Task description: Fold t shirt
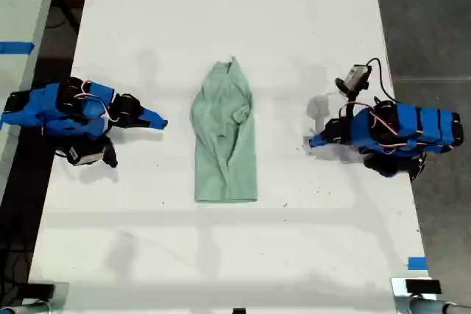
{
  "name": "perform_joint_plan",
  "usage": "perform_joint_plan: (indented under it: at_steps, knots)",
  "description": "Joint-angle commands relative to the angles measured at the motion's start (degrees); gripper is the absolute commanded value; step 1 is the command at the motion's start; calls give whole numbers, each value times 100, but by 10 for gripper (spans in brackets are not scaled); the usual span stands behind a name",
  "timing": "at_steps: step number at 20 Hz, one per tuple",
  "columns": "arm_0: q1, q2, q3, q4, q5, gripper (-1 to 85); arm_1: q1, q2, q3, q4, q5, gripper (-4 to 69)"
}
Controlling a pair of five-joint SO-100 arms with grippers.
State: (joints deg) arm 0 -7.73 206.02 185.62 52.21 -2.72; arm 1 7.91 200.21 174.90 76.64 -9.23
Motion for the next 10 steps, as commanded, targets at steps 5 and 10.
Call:
perform_joint_plan:
  at_steps: [5, 10]
  knots:
    - [984, -5880, -5326, 870, -615, 0, -958, -6275, -5748, 967, 1573, -7]
    - [1037, -6073, -5449, 765, -589, 0, -993, -6565, -6021, 896, 1512, -7]
